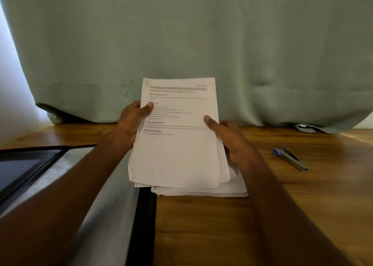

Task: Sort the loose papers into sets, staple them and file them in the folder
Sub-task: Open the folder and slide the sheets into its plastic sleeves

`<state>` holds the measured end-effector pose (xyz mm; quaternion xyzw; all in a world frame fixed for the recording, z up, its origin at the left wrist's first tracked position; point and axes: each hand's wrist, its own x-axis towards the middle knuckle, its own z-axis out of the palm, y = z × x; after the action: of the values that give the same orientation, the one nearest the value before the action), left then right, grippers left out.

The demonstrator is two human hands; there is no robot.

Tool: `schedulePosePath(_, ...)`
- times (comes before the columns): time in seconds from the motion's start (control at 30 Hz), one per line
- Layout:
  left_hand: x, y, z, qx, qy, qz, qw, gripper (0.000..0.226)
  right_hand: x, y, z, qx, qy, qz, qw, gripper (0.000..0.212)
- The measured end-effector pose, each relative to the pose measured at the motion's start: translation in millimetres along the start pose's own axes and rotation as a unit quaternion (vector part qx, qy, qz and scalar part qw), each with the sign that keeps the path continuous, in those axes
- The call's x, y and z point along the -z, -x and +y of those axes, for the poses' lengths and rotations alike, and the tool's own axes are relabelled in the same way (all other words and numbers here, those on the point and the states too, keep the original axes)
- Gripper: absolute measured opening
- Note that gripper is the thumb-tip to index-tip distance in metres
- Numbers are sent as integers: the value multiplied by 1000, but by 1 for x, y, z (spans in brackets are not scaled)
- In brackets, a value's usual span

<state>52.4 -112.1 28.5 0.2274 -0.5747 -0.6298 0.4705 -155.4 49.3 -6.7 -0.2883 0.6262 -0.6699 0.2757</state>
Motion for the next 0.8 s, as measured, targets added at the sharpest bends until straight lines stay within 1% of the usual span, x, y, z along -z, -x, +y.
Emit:
schedulePosePath(0.03,5,2,2,-3,14,2,1000,20,1,2,0,-14,-3,-50,999,78)
schedulePosePath(0.1,14,7,3,12,46,-9,999,33,-1,7,-1,-10,-31,-135,990,60)
schedulePosePath(0.13,19,11,3,30,67,-23,997,38,-8,11,-3,-2,-48,-153,987,50)
schedulePosePath(0.17,22,16,2,54,85,-47,994,41,-13,12,-7,9,-63,-144,987,43)
schedulePosePath(0.23,32,29,2,111,87,-100,985,41,-29,15,-15,30,-91,-89,991,35)
schedulePosePath(0.27,37,34,2,123,57,-123,983,40,-36,16,-19,36,-106,-62,992,32)
schedulePosePath(0.3,43,39,3,120,14,-139,983,38,-42,18,-22,42,-121,-50,991,30)
schedulePosePath(0.33,54,42,5,100,-30,-142,984,37,-51,20,-23,45,-132,-56,989,30)
schedulePosePath(0.37,62,43,8,71,-61,-134,987,36,-58,24,-25,45,-139,-83,986,31)
schedulePosePath(0.4,74,43,12,42,-76,-112,990,35,-71,30,-24,36,-139,-125,982,33)
schedulePosePath(0.47,93,40,22,-4,-89,-74,993,33,-91,38,-24,12,-110,-202,973,40)
schedulePosePath(0.5,106,39,28,-15,-96,-61,993,29,-107,38,-23,4,-87,-218,972,42)
schedulePosePath(0.57,127,33,33,-4,-86,-46,995,18,-132,34,-25,12,-57,-187,981,45)
schedulePosePath(0.6,137,32,35,6,-81,-18,997,23,-142,29,-26,17,-60,-150,987,45)
schedulePosePath(0.63,148,29,35,8,-105,19,994,31,-151,24,-26,22,-77,-107,991,43)
schedulePosePath(0.67,162,27,34,-6,-185,40,982,35,-161,17,-24,24,-106,-63,992,39)
schedulePosePath(0.7,174,27,32,-35,-303,31,952,34,-167,11,-20,20,-141,-26,989,33)
schedulePosePath(0.73,188,28,27,-57,-415,-6,908,31,-175,4,-13,10,-170,2,985,28)
schedulePosePath(0.77,198,31,21,-74,-499,-43,862,27,-179,-1,-6,1,-192,21,981,23)
schedulePosePath(0.8,204,33,15,-80,-540,-67,835,24,-183,-4,2,-3,-203,36,979,20)
